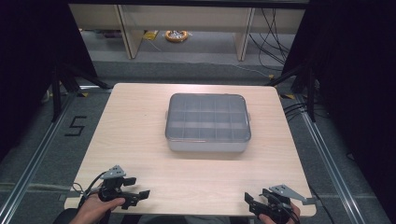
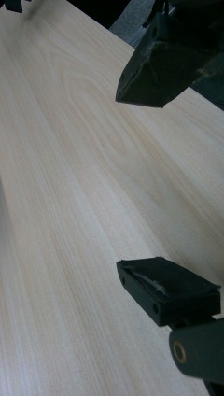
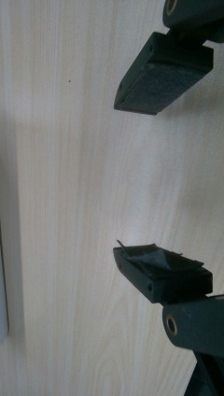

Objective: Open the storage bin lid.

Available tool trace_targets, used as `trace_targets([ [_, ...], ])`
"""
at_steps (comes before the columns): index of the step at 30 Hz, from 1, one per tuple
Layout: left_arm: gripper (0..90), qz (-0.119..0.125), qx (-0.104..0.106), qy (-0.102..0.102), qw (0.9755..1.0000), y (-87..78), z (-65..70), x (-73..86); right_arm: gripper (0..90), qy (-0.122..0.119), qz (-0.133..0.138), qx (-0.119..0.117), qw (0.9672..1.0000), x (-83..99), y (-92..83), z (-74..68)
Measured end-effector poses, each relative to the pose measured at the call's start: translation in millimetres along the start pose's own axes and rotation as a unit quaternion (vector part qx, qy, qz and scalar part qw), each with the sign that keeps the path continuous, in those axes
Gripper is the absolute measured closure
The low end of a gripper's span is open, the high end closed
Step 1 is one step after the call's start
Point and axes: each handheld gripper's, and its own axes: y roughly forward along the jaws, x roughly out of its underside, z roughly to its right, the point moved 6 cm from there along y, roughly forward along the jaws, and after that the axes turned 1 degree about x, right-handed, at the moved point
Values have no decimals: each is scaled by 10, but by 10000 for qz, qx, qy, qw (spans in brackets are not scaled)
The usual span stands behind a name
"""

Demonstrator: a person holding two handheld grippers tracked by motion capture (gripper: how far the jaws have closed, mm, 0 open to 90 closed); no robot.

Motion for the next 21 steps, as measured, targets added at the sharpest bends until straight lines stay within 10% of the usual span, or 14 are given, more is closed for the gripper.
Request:
trace_targets([
  [10,156,125,51,-171,9998,21,-35,-82,257,-102,276,-88,9995,-86,37,57],
  [14,158,186,63,-226,9996,28,-79,-137,255,260,327,-282,9987,-114,34,17],
  [18,159,204,105,-272,9994,53,-113,-212,237,-49,458,-301,9985,-181,38,76],
  [21,158,290,88,-298,9991,65,-135,-321,245,321,439,-259,9982,-276,-29,88],
])
